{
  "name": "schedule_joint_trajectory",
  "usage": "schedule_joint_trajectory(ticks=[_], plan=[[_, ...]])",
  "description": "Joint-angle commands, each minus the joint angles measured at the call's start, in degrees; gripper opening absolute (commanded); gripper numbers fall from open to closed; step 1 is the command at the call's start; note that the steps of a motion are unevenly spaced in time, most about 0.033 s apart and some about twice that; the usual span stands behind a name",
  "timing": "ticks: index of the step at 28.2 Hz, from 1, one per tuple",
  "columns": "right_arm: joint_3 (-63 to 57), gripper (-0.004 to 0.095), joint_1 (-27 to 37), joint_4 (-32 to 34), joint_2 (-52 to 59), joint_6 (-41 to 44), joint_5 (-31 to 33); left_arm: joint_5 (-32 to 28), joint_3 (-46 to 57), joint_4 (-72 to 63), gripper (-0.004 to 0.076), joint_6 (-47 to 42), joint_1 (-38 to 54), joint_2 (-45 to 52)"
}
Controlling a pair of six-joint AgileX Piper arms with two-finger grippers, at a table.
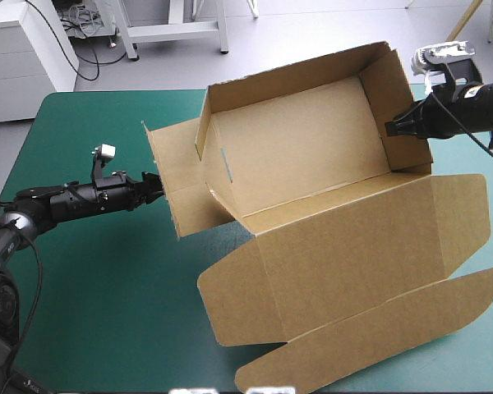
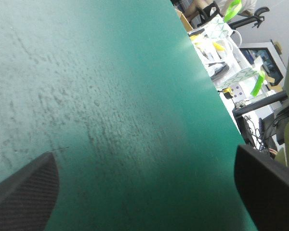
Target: Fold the box
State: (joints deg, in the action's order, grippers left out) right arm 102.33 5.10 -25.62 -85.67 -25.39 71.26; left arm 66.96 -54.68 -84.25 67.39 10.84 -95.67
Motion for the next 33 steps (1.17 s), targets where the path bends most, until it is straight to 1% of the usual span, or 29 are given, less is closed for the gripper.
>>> schedule_joint_trajectory(ticks=[1,8,11,15,18,22,33], plan=[[1.71,-0.0019,0.36,-2.91,2.38,0.22,-3.33,7.61,-1.19,-6.21,0.0716,0.36,-2.07,3.11],[1.59,-0.0017,-0.43,-1.20,0.40,1.91,-6.19,7.61,-3.58,-10.21,0.0716,0.10,-4.33,8.10],[1.59,-0.0017,-2.91,1.34,0.05,3.03,-9.10,7.61,-4.36,-11.27,0.0716,-0.59,-4.98,9.62],[1.59,-0.0017,-7.35,7.17,-0.03,7.18,-14.27,7.61,-6.01,-11.42,0.0716,-1.75,-6.40,10.36],[1.59,-0.0017,-9.90,9.39,-0.03,9.02,-17.06,7.61,-6.78,-14.00,0.0716,-1.79,-8.29,10.69],[1.59,-0.0018,-12.05,10.16,-0.31,9.43,-18.86,7.61,-8.66,-15.04,0.0716,-1.58,-11.03,10.69],[1.59,-0.0017,-12.19,10.32,-0.56,10.17,-19.88,6.40,-14.66,-14.76,0.0713,-3.08,-14.44,10.69]])
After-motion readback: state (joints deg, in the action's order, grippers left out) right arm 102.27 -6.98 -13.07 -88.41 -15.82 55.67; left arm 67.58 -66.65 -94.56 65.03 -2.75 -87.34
